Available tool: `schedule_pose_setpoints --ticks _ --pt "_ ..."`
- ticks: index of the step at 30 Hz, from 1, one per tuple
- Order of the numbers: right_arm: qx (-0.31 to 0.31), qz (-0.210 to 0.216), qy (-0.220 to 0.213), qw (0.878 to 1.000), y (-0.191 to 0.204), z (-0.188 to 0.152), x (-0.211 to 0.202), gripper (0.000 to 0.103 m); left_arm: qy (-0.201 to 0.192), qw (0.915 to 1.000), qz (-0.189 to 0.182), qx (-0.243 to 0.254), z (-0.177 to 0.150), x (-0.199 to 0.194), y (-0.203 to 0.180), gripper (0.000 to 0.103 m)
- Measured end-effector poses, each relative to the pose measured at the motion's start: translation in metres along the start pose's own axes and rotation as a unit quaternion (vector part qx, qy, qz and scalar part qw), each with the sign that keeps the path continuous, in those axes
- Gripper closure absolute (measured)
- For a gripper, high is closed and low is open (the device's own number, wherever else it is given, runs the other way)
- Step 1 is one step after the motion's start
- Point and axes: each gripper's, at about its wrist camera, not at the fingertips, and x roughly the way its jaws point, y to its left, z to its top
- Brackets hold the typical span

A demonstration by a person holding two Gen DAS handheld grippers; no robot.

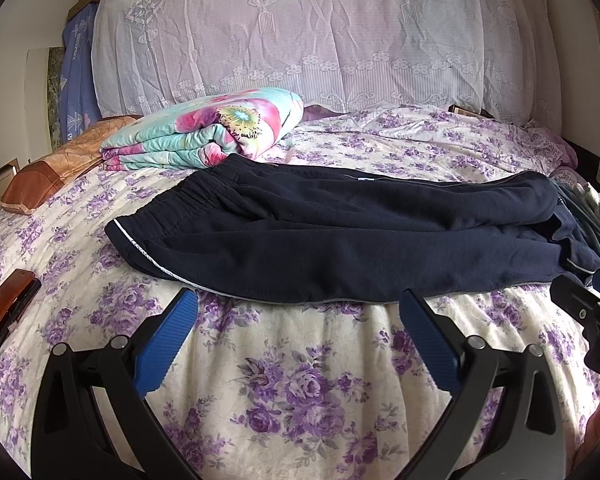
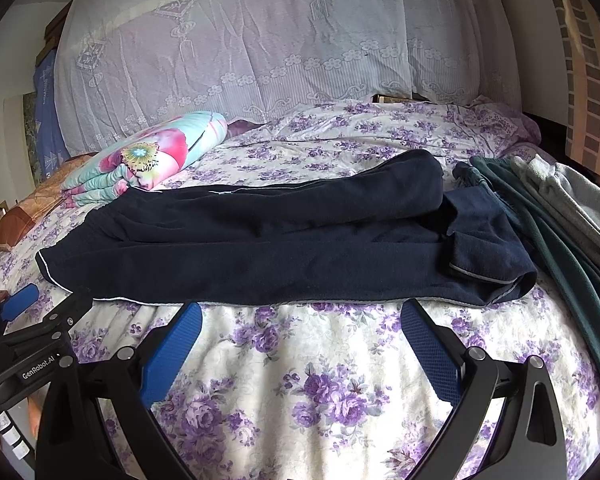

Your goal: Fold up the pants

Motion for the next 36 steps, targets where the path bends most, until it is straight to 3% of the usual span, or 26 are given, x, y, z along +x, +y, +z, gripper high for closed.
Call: schedule_pose_setpoints --ticks 36 --pt "0.001 0.0 -0.001 1.0 -0.0027 0.004 -0.0007 0.003 0.009 0.9999 -0.006 -0.007 -0.0068 0.0065 0.0032 0.005"
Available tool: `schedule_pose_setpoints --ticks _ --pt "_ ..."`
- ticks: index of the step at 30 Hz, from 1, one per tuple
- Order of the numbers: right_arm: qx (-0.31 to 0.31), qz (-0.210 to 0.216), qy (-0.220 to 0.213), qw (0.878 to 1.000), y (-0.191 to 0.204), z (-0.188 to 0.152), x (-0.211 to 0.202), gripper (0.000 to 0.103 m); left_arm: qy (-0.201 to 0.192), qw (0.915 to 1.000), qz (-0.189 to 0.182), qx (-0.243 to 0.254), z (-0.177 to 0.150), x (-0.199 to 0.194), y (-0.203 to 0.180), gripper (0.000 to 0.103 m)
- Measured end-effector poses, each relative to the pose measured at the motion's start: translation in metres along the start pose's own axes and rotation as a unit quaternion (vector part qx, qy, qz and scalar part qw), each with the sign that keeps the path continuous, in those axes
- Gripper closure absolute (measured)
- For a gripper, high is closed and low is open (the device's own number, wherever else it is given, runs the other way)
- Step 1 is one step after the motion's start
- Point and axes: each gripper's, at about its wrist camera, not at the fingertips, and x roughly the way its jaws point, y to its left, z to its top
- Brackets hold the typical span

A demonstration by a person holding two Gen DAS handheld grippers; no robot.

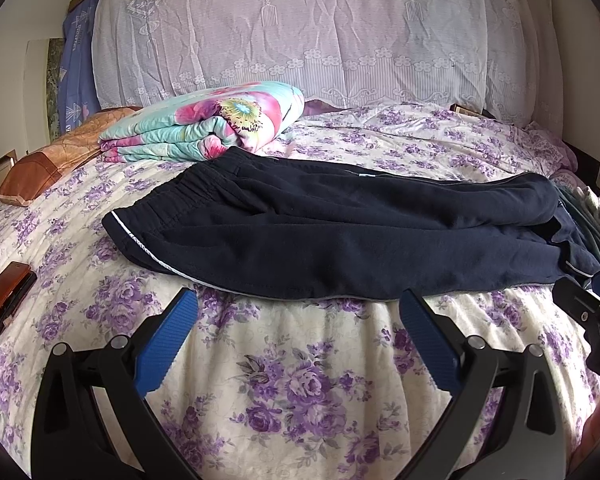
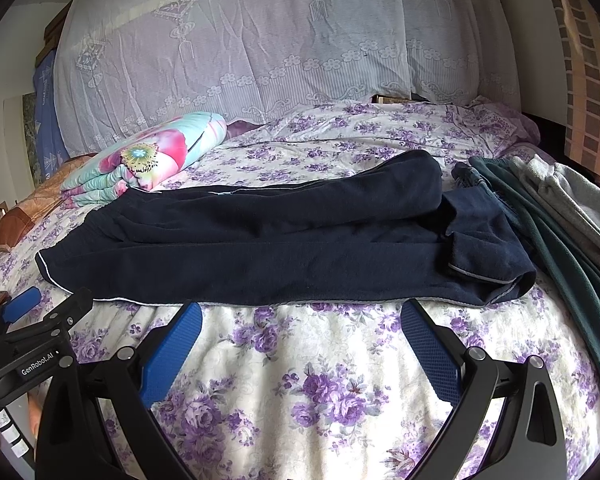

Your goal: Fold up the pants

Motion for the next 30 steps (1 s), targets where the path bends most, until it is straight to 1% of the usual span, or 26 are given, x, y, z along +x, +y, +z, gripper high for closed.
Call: schedule_pose_setpoints --ticks 26,28,30 --pt "-0.001 0.0 -0.001 1.0 -0.0002 -0.0011 -0.0008 0.003 0.002 1.0 -0.002 -0.002 0.0017 0.0002 0.0016 0.005" --pt "-0.001 0.0 -0.001 1.0 0.0 -0.0014 -0.0009 0.003 0.005 1.0 -0.005 -0.005 0.0022 0.0007 0.0028 0.005" --pt "0.0 0.0 0.0 1.0 -0.001 -0.001 -0.0007 0.003 0.019 0.9995 -0.023 -0.015 0.0015 0.002 0.0091 0.005"
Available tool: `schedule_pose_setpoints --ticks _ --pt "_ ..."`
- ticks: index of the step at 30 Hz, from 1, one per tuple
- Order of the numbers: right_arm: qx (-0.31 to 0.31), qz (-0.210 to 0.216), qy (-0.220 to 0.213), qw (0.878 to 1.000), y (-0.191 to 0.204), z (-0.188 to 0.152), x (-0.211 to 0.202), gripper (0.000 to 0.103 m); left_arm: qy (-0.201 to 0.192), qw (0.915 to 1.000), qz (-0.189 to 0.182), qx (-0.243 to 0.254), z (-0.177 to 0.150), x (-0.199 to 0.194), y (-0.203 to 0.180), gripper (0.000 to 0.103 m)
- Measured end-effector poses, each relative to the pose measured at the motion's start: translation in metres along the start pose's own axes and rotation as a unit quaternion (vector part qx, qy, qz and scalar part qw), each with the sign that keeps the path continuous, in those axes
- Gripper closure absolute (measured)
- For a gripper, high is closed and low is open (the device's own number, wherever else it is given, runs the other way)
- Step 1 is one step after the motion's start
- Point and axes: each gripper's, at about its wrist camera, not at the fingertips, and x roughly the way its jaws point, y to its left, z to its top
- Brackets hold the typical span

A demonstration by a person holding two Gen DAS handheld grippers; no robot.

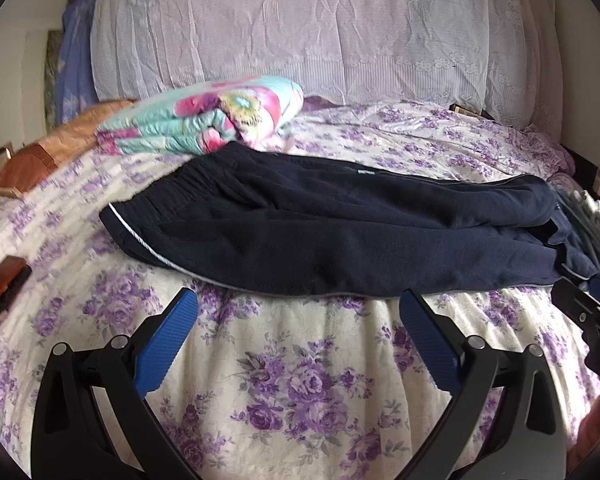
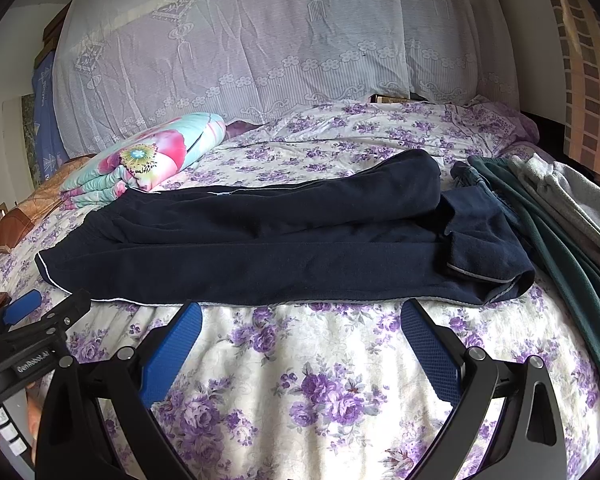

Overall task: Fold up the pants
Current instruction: 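Grasp the trouser waistband with the left tool while the right tool grasps the leg hems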

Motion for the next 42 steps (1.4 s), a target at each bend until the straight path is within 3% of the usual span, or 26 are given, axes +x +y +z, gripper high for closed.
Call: schedule_pose_setpoints --ticks 3,8,12,14,17,22,26,27,28,29,31,37,39,42 --pt "0.009 0.003 0.004 1.0 -0.009 -0.001 -0.001 0.003 0.014 0.9996 -0.015 -0.02 0.002 -0.005 0.021 0.005" --pt "0.056 0.025 0.004 0.998 -0.042 -0.004 -0.01 0.003 0.034 0.9982 0.021 -0.045 0.021 -0.001 0.064 0.005" --pt "0.072 0.024 0.014 0.997 -0.06 -0.009 -0.011 0.003 0.077 0.9918 -0.015 -0.101 0.033 0.025 0.1 0.005" --pt "0.072 0.024 0.024 0.997 -0.068 -0.01 -0.01 0.003 0.1 0.9872 -0.031 -0.121 0.035 0.044 0.112 0.005" --pt "0.078 0.019 0.034 0.996 -0.082 -0.009 -0.008 0.003 0.134 0.9725 -0.074 -0.175 0.037 0.072 0.129 0.005" --pt "0.129 0.032 0.064 0.989 -0.113 -0.007 0.009 0.003 0.142 0.9611 -0.103 -0.214 0.052 0.098 0.139 0.005" --pt "0.209 0.061 0.105 0.97 -0.14 -0.019 0.028 0.003 0.131 0.9508 -0.124 -0.252 0.054 0.106 0.15 0.006" --pt "0.233 0.073 0.106 0.964 -0.148 -0.022 0.03 0.003 0.128 0.9499 -0.124 -0.257 0.054 0.105 0.152 0.013" --pt "0.254 0.086 0.099 0.958 -0.155 -0.024 0.029 0.003 0.125 0.9512 -0.114 -0.258 0.053 0.103 0.153 0.033" --pt "0.269 0.092 0.092 0.954 -0.16 -0.025 0.028 0.004 0.124 0.9536 -0.102 -0.255 0.054 0.102 0.153 0.039" --pt "0.289 0.093 0.083 0.949 -0.169 -0.026 0.025 0.004 0.121 0.9547 -0.097 -0.254 0.053 0.099 0.156 0.068" --pt "0.365 0.116 0.086 0.92 -0.206 -0.017 0.035 0.007 0.116 0.9537 -0.104 -0.257 0.056 0.097 0.162 0.076" --pt "0.338 0.077 0.111 0.931 -0.212 -0.007 0.05 0.028 0.121 0.9536 -0.101 -0.256 0.057 0.1 0.161 0.076" --pt "0.246 0.038 0.147 0.957 -0.207 0.003 0.066 0.041 0.136 0.9473 -0.107 -0.27 0.053 0.108 0.164 0.073"
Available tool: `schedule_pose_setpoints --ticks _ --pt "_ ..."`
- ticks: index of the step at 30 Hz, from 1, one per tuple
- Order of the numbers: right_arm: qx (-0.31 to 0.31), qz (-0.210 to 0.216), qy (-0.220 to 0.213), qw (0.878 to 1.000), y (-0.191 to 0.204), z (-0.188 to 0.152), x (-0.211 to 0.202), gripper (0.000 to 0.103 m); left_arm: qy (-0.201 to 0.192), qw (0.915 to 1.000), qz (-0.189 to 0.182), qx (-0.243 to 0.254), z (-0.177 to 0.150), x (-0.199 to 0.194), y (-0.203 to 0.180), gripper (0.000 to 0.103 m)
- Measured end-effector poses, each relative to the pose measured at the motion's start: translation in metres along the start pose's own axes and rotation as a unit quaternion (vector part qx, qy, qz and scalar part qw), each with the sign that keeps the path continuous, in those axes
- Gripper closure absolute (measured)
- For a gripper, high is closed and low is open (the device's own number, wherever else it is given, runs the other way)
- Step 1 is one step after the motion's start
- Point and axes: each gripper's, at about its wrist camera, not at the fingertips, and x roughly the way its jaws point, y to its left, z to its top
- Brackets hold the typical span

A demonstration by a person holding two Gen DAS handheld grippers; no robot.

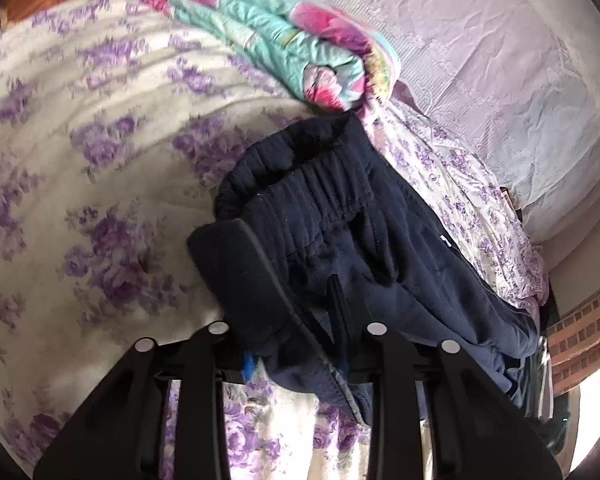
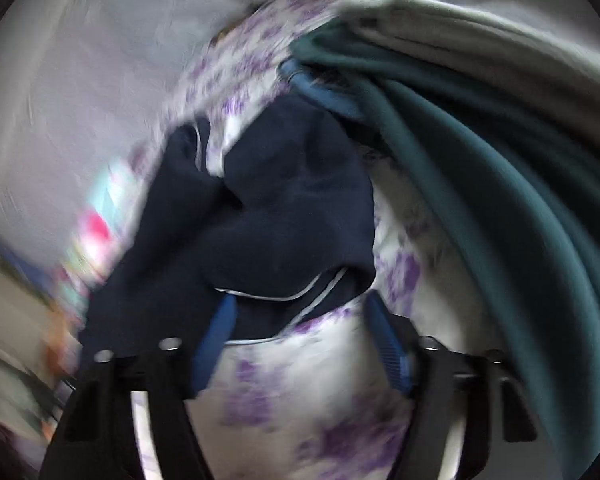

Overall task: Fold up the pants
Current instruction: 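Grasp the trouser waistband with the left tool while the right tool grasps the leg hems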

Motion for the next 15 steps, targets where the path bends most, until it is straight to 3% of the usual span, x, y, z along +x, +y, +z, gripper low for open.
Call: schedule_pose_setpoints --ticks 2,4,5,7,8,9,11,13,15 --pt "-0.082 -0.038 0.015 0.996 0.016 -0.004 0.002 0.041 0.003 0.9999 -0.01 -0.011 0.0 0.002 0.003 0.068" --pt "-0.121 -0.059 0.011 0.991 0.025 -0.007 0.007 0.039 -0.001 1.0 -0.004 -0.002 -0.002 0.003 -0.001 0.064" --pt "-0.119 -0.062 0.001 0.991 0.026 -0.006 0.01 0.038 -0.005 0.9999 0.006 0.006 -0.002 0.004 -0.006 0.063" --pt "-0.105 -0.058 -0.016 0.993 0.027 0.001 0.015 0.038 -0.007 0.9994 0.016 0.029 -0.003 0.008 -0.016 0.046" --pt "-0.095 -0.053 -0.021 0.994 0.027 0.006 0.017 0.04 -0.006 0.9989 0.016 0.044 -0.003 0.01 -0.021 0.042" --pt "-0.084 -0.044 -0.027 0.995 0.027 0.01 0.02 0.051 -0.008 0.9982 0.023 0.055 -0.004 0.011 -0.025 0.041" --pt "-0.058 -0.008 -0.032 0.998 0.021 0.013 0.02 0.076 -0.016 0.9965 0.042 0.07 -0.005 0.013 -0.029 0.048" --pt "-0.041 0.017 -0.034 0.998 0.016 0.013 0.019 0.08 -0.019 0.9961 0.05 0.07 -0.004 0.012 -0.027 0.077" --pt "-0.036 0.033 -0.043 0.998 0.015 0.012 0.013 0.084 -0.015 0.9988 0.015 0.044 -0.001 0.008 -0.018 0.086"
